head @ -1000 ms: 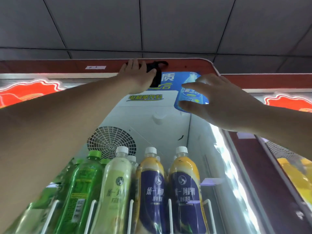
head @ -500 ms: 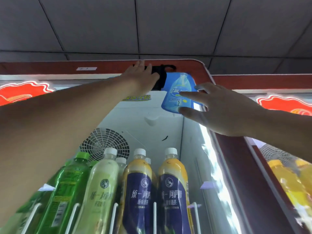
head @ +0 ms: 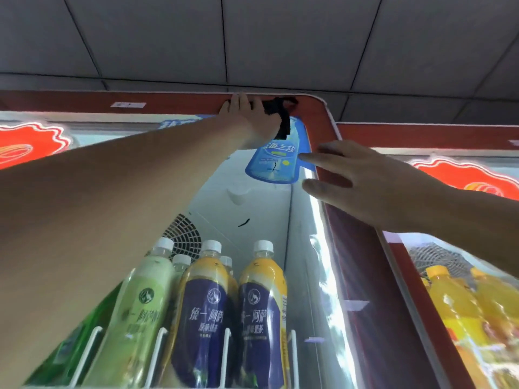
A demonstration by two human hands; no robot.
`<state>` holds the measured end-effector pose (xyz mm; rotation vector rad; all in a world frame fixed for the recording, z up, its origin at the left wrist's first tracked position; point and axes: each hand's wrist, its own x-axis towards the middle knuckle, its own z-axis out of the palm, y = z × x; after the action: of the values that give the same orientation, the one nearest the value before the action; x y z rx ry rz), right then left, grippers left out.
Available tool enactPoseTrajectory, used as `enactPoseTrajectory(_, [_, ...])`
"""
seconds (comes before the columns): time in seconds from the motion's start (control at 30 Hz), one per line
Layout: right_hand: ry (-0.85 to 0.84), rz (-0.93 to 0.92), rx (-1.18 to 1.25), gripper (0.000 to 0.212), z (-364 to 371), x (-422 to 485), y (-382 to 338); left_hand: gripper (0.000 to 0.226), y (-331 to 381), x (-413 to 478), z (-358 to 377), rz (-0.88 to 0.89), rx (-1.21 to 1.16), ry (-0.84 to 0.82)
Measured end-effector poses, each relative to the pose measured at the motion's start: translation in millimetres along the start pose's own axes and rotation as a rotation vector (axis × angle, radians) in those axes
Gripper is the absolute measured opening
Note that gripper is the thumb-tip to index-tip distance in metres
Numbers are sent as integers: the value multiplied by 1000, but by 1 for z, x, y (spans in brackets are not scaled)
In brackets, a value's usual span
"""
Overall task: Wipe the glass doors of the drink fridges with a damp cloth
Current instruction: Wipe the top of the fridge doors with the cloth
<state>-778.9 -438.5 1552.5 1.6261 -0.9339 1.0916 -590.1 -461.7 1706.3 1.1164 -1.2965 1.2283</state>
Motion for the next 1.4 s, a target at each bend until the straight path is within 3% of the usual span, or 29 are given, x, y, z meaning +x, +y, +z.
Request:
enactPoseTrajectory(0.13, [42, 23, 23, 69, 1, 3, -3, 67, 4, -38, -2, 171, 95, -76])
enactPoseTrajectory(0.2, [73, 26, 31, 64, 3, 4, -2, 65, 2, -40, -1, 175, 73, -93])
enactPoseTrajectory(0.43, [93, 5, 12, 56, 8, 3, 1, 109, 18, -10, -4, 159, 190, -93])
enactPoseTrajectory(0.6, [73, -28, -33, 57, 4, 4, 8, 68, 52, 22, -6, -32, 10, -54])
enactPoseTrajectory(0.8, [63, -99, -66, 54, 1, -1, 20, 66, 76, 51, 0, -81, -7, -32])
enactPoseTrajectory(1.03, [127, -124, -66, 51, -4, -15, 29, 70, 78, 27, 1, 75, 25, -51])
enactPoseTrajectory(1.23, [294, -41, -51, 42, -10, -20, 32, 69, 85, -14, 3, 146, 41, -69])
enactPoseTrajectory(1.4, [309, -2, -9, 44, -14, -22, 30, 67, 90, -54, 1, 152, -5, -77])
